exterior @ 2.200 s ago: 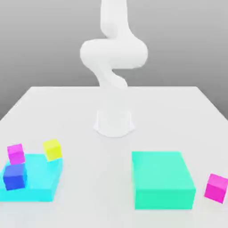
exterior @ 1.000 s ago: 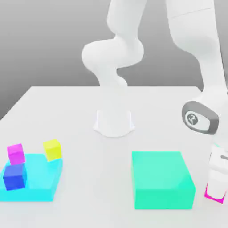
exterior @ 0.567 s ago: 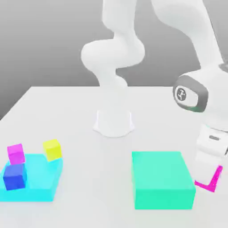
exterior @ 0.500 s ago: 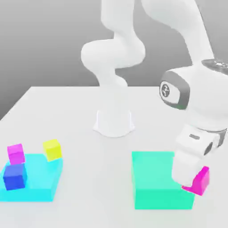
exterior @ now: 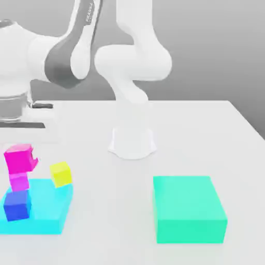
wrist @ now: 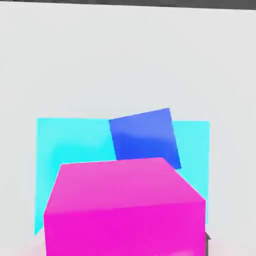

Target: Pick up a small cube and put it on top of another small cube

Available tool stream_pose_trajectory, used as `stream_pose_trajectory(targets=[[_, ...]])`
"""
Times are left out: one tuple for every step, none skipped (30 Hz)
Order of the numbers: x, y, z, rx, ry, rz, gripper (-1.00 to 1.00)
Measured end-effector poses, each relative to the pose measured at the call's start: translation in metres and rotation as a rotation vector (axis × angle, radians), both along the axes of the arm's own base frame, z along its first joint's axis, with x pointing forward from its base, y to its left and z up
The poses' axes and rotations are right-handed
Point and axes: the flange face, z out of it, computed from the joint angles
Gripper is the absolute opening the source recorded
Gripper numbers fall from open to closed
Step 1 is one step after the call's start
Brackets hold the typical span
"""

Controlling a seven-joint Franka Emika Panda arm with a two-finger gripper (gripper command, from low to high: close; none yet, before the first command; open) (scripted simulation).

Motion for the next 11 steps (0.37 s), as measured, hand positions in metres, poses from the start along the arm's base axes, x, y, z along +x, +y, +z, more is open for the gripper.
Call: stream_pose_trajectory(targets=[[-0.005,-0.004,-0.005,0.006,-0.002,-0.010,-1.00],[-0.006,-0.006,-0.010,0.010,-0.003,-0.015,-1.00],[-0.007,-0.006,-0.016,0.012,-0.005,-0.018,-1.00],[-0.007,-0.007,-0.023,0.014,-0.006,-0.018,-1.00],[-0.007,-0.007,-0.030,0.015,-0.006,-0.018,-1.00],[-0.007,-0.007,-0.037,0.014,-0.006,-0.018,-1.00],[-0.008,-0.007,-0.045,0.012,-0.005,-0.019,-1.00],[-0.009,-0.008,-0.052,0.010,-0.003,-0.021,-1.00],[-0.010,-0.008,-0.060,0.007,-0.001,-0.023,1.00],[-0.011,-0.008,-0.060,0.007,-0.001,-0.024,1.00],[-0.011,-0.008,-0.060,0.007,-0.001,-0.025,1.00]])
